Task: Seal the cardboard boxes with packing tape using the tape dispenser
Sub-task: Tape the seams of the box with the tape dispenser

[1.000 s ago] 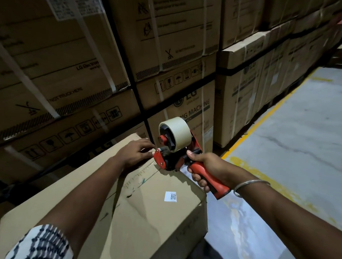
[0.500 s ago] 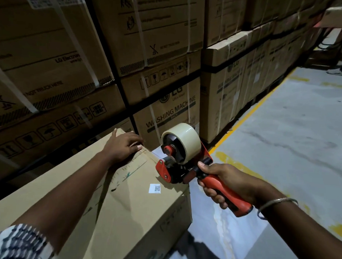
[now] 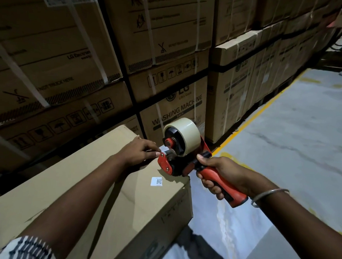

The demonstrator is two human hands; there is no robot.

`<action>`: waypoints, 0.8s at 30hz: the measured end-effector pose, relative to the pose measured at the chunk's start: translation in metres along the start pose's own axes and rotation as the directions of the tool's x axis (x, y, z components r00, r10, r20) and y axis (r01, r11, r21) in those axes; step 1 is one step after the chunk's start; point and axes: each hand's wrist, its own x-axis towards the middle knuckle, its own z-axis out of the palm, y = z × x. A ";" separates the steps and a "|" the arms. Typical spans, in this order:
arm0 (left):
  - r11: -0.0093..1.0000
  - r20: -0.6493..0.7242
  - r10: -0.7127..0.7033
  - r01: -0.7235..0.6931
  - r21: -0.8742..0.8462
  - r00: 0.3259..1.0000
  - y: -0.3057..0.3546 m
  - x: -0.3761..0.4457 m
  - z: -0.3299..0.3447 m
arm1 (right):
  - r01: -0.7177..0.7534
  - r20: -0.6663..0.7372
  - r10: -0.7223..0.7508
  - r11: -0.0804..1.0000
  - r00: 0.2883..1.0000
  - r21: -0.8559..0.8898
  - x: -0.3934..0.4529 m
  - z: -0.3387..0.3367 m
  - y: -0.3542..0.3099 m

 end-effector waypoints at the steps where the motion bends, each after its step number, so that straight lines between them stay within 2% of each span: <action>1: 0.999 -0.004 -0.031 0.031 0.041 1.000 0.000 0.000 -0.003 | -0.001 -0.001 0.001 1.000 1.000 -0.009 0.004 0.001 -0.003; 4: 0.986 -0.033 -0.130 0.133 0.104 0.991 -0.005 -0.004 -0.007 | 0.008 0.003 -0.008 0.999 1.000 -0.037 0.017 0.004 -0.015; 8: 0.968 -0.165 -0.231 0.244 0.061 0.959 -0.012 -0.016 -0.009 | 0.002 0.009 -0.002 0.998 1.000 -0.059 0.035 0.009 -0.027; 19: 0.959 -0.171 -0.257 0.273 0.075 0.951 -0.018 -0.012 -0.005 | -0.026 0.067 0.029 0.999 0.997 -0.045 -0.007 -0.015 0.006; 22: 0.941 -0.181 -0.248 0.281 0.189 0.952 -0.005 -0.012 -0.003 | -0.005 0.062 0.007 0.999 0.998 -0.034 -0.007 -0.011 0.012; 24: 0.951 -0.207 -0.184 0.227 0.210 0.961 0.008 -0.012 0.001 | 0.007 0.068 -0.005 1.000 0.998 -0.030 -0.004 -0.011 0.013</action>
